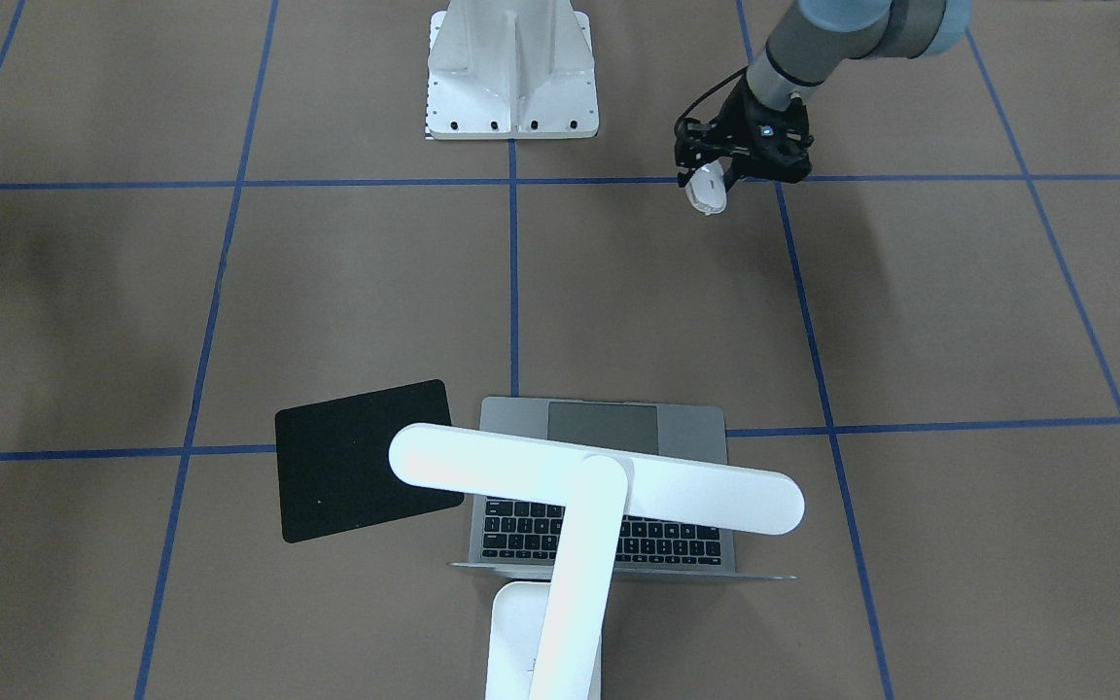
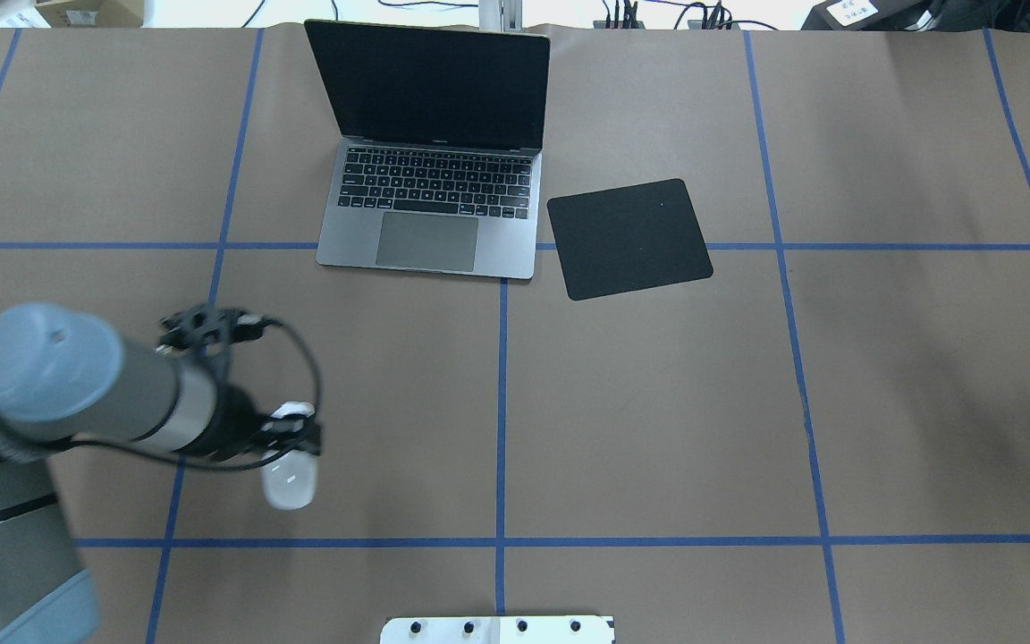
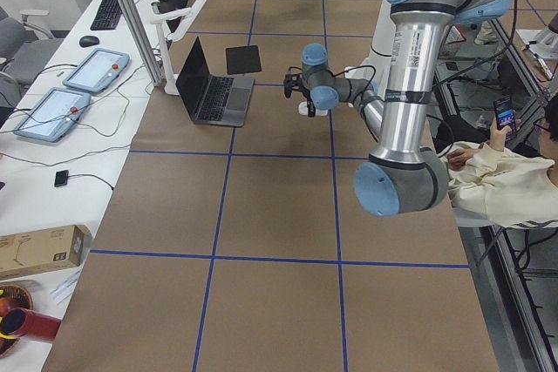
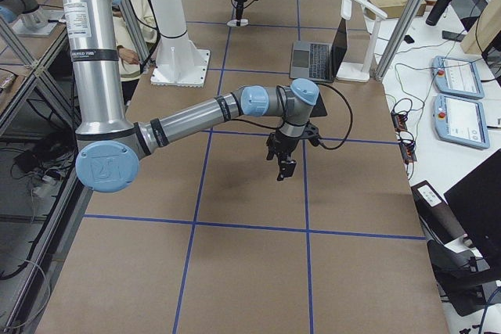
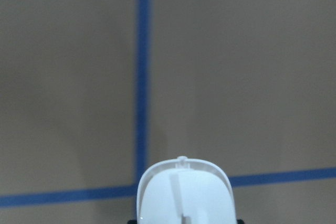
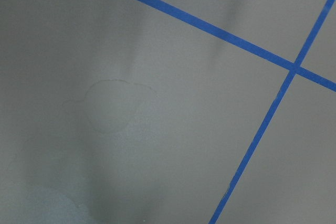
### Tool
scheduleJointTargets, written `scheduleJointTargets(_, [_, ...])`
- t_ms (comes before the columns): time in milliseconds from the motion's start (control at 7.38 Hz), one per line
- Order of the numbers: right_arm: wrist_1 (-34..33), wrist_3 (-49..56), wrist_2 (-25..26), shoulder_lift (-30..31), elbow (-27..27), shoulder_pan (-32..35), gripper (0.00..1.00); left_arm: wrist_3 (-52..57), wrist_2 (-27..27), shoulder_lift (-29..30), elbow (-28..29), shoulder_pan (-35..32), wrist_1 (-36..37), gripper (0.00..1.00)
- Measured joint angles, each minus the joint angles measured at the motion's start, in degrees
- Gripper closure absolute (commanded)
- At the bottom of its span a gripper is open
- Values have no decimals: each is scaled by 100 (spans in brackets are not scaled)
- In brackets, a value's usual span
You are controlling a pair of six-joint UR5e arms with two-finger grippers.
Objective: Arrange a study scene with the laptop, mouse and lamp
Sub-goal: 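Carry the white mouse with the left gripper onto the mouse pad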
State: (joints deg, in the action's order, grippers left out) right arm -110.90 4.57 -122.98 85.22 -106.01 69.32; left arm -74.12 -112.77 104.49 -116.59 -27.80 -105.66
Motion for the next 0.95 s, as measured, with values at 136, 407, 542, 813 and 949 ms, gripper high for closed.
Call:
scheduleJointTargets(136, [0, -15, -127, 4, 3, 13, 0, 2, 166, 740, 272, -74, 348, 98])
scheduleJointTargets(407, [-8, -37, -389, 23, -64, 169, 0, -12, 598, 1807, 989, -100, 554, 98])
scheduleJointTargets(542, [-26, -45, -546, 58, -173, 284, 0, -56, 883, 2285, 1426, -86, 571, 98])
scheduleJointTargets(813, [-32, -78, -634, 86, -280, 361, 0, -260, 1470, 3220, 2357, 30, 537, 98])
scheduleJointTargets(949, [-30, -89, -649, 87, -304, 382, 0, -370, 1762, 3649, 2840, 113, 492, 98])
